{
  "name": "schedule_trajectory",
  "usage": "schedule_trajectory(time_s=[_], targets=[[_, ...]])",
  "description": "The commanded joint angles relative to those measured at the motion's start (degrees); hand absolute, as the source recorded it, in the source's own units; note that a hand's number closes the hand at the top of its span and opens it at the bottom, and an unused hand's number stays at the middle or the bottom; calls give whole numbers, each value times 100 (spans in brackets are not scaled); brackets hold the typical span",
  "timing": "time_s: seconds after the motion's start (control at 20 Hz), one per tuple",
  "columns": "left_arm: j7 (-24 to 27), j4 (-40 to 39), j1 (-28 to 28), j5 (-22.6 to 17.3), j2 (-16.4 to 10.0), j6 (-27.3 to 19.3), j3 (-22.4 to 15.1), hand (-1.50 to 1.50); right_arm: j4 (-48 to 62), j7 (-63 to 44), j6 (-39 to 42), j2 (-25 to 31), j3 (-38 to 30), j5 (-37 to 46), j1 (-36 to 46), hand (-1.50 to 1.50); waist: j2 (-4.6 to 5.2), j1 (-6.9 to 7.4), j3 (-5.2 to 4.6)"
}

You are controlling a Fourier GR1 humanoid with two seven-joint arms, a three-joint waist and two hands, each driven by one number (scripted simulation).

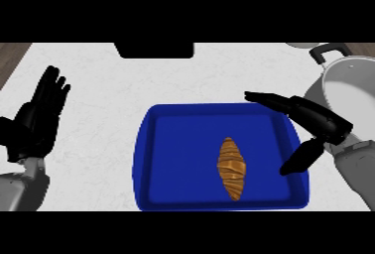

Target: Pick the croissant from the tray and place it in the pot

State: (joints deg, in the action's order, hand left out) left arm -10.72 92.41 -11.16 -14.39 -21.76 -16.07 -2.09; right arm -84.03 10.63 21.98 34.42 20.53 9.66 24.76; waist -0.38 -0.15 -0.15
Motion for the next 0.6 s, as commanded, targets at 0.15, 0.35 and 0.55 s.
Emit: schedule_trajectory(time_s=[0.15,0.35,0.55], targets=[[-67,14,-65,-18,20,113,97,0,-1044,-1855,829,-82,694,360,101,-150,15,-28,7],[-83,61,71,90,77,170,202,0,-1457,-2687,1128,-598,642,287,-59,-150,24,10,12],[194,-101,215,179,239,356,300,0,-1775,-2900,1046,-1051,715,736,-463,-150,29,11,13]])
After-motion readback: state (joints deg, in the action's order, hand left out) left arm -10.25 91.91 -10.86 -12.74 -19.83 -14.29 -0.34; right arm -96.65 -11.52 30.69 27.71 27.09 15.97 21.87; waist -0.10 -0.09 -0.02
